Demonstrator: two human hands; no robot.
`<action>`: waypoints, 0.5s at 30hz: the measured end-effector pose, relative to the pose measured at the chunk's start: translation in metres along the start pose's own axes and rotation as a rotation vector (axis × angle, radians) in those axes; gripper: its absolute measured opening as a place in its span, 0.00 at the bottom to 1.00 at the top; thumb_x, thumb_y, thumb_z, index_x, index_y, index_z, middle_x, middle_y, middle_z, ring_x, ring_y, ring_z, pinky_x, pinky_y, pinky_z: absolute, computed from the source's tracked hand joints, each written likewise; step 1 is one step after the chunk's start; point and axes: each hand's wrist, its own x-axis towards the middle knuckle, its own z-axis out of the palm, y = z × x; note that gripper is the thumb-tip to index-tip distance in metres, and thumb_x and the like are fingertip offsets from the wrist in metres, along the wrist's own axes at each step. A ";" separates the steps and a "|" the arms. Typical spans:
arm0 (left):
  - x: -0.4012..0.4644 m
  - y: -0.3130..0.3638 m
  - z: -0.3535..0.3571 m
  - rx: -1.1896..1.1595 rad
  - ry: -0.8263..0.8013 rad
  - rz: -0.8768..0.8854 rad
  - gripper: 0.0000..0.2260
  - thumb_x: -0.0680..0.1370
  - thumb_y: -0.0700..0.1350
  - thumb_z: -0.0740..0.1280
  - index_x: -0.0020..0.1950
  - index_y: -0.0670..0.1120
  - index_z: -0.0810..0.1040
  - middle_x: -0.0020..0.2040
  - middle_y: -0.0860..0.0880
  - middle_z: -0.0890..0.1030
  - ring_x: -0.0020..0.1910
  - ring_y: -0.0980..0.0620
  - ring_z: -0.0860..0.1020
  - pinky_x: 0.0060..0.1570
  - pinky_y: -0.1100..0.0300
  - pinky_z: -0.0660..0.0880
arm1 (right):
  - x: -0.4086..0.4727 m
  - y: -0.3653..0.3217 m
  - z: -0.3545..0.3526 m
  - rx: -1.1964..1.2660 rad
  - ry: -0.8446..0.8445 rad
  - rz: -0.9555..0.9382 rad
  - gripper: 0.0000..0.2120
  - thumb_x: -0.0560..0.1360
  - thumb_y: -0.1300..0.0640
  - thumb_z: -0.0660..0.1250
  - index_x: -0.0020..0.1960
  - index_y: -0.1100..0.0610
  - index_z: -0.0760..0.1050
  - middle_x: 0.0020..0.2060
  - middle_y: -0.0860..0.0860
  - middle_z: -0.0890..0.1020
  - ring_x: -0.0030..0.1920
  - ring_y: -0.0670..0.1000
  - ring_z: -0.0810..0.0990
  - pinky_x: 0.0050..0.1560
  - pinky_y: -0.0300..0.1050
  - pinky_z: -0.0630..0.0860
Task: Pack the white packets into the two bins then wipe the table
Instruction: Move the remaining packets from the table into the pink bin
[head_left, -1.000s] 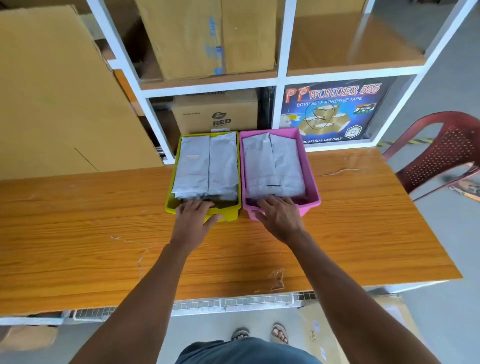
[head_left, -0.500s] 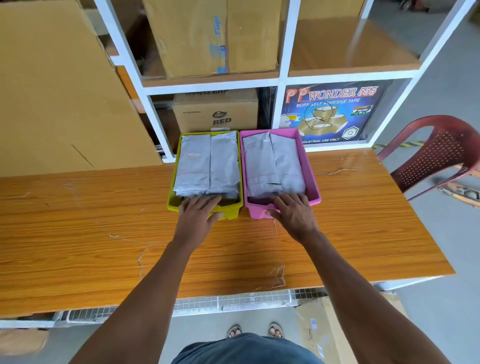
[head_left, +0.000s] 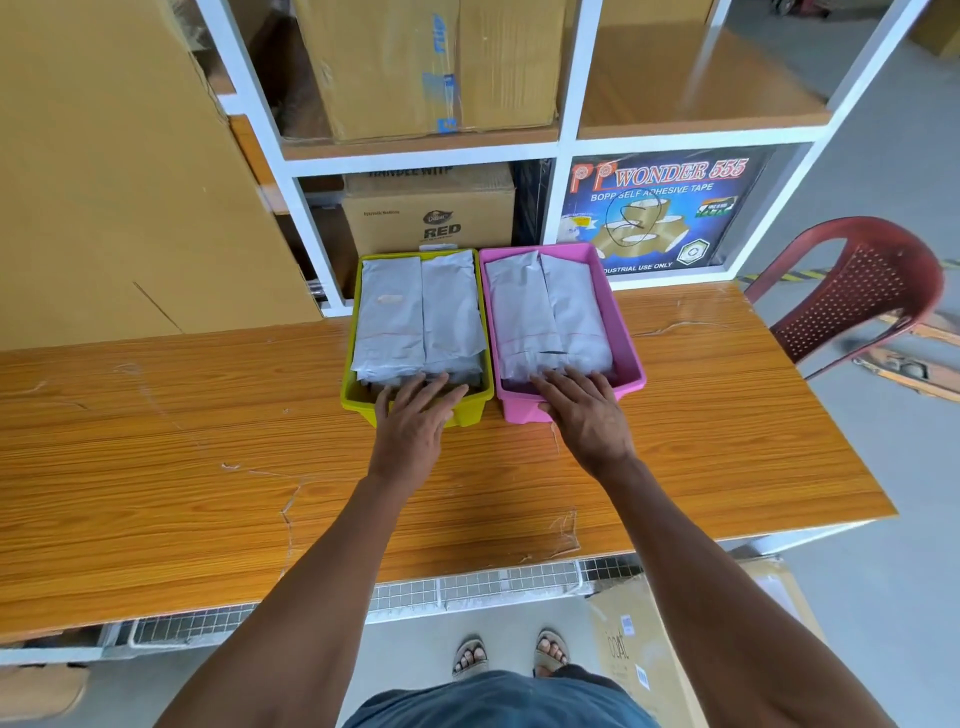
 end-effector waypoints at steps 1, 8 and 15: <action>0.001 0.000 0.000 -0.014 0.006 -0.002 0.24 0.82 0.42 0.69 0.77 0.59 0.74 0.77 0.54 0.75 0.78 0.46 0.68 0.75 0.36 0.57 | 0.000 0.000 0.000 0.009 0.003 0.002 0.23 0.87 0.45 0.52 0.81 0.47 0.68 0.76 0.50 0.75 0.78 0.57 0.70 0.76 0.62 0.65; 0.004 -0.001 0.004 -0.094 -0.002 -0.014 0.23 0.82 0.39 0.69 0.74 0.58 0.78 0.76 0.56 0.76 0.79 0.49 0.67 0.74 0.37 0.54 | 0.000 0.002 -0.002 0.042 0.008 0.007 0.23 0.86 0.44 0.53 0.79 0.45 0.70 0.74 0.48 0.77 0.75 0.56 0.74 0.74 0.59 0.68; 0.010 0.014 0.012 -0.171 -0.001 -0.010 0.16 0.84 0.44 0.68 0.70 0.58 0.81 0.74 0.57 0.77 0.81 0.50 0.65 0.74 0.36 0.51 | -0.011 0.012 -0.013 0.038 0.035 0.034 0.22 0.85 0.44 0.55 0.77 0.45 0.74 0.72 0.48 0.79 0.73 0.55 0.76 0.74 0.57 0.69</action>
